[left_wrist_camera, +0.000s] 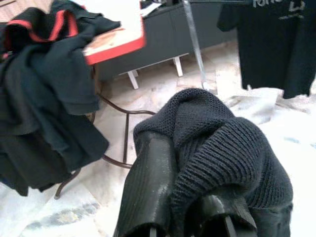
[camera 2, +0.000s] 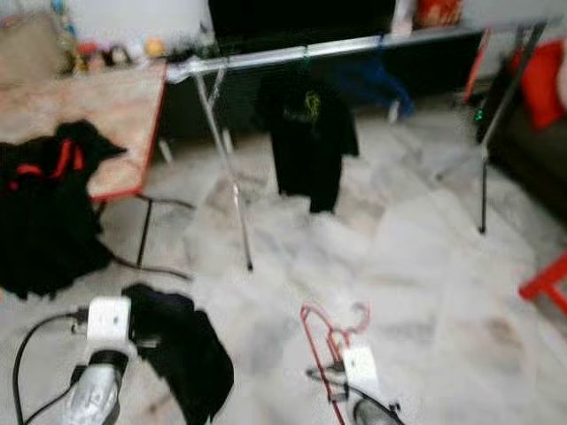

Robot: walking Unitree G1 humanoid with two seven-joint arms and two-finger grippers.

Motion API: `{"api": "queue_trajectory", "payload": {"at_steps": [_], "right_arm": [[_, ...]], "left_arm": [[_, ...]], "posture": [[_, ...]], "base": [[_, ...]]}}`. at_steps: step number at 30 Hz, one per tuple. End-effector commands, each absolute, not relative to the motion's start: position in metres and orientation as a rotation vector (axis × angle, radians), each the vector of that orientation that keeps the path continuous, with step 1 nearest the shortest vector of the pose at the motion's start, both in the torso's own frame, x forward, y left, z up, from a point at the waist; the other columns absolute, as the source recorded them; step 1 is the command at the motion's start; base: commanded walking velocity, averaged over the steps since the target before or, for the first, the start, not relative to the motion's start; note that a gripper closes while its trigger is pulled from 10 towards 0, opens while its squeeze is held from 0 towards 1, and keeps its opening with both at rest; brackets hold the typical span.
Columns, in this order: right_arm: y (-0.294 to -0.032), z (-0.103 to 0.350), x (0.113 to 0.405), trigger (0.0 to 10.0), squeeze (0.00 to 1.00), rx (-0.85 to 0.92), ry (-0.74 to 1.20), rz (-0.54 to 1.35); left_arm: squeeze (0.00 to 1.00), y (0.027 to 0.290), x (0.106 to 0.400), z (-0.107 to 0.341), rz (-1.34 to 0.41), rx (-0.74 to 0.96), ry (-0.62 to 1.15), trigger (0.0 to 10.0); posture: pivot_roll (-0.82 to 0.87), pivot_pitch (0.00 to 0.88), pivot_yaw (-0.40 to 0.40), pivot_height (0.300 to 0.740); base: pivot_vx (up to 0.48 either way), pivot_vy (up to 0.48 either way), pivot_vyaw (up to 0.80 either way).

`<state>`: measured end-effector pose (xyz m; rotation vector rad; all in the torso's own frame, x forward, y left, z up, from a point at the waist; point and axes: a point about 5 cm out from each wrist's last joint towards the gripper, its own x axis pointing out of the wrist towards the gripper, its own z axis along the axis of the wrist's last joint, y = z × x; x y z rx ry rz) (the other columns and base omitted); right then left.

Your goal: Hang hanger

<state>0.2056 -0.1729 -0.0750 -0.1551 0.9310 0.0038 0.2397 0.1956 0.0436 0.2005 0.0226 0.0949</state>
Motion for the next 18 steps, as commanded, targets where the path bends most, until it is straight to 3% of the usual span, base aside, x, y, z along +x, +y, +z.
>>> {"api": "queue_trajectory", "payload": {"at_steps": [1, 9, 18], "right_arm": [[-0.162, -0.075, 0.207, 10.0, 0.00, -0.139, 0.939, 0.027], [-0.179, -0.074, 0.207, 10.0, 0.00, -0.148, 0.941, 0.005], [-0.179, -0.076, 0.204, 10.0, 0.00, -0.148, 0.943, 0.007]], "left_arm": [[0.00, 0.203, 0.243, 0.052, 0.111, 0.211, -0.004, 10.0], [0.00, 0.201, 0.244, 0.054, 0.108, 0.204, -0.008, 10.0], [0.00, 0.203, 0.247, 0.057, 0.115, 0.197, -0.012, 10.0]], "posture": [[-0.07, 0.000, 0.066, 0.740], [-0.07, 0.000, 0.057, 0.740], [-0.07, 0.000, 0.053, 0.740]], "base": [[0.000, 0.480, 0.00], [0.000, 0.480, 0.00], [0.000, 0.480, 0.00]]}}
